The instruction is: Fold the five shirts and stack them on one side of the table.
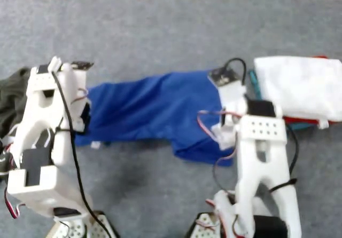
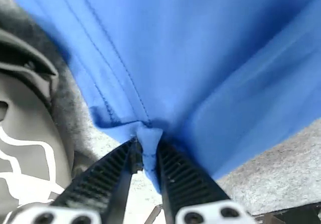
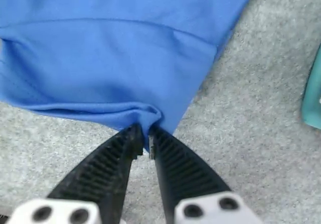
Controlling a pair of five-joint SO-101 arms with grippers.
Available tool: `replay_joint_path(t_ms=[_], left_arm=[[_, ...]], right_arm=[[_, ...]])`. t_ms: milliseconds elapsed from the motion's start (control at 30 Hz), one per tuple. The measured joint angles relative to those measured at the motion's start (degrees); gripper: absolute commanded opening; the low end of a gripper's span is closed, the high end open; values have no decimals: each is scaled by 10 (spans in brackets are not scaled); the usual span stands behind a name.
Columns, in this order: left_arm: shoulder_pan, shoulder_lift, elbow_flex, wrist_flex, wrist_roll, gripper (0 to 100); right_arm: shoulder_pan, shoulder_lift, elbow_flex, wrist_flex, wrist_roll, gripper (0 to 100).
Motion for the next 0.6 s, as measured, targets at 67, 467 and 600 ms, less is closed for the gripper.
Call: replay_joint_path(t_ms=[67, 467, 600], left_arm=[[-3, 0, 0, 0, 0, 206], [-46, 0, -104, 68, 41, 80], [-116, 0, -180, 76, 42, 51]], right_arm=[[0, 0, 0, 0, 0, 109], [0, 0, -49, 37, 2, 10], [0, 5, -114, 37, 2, 14]])
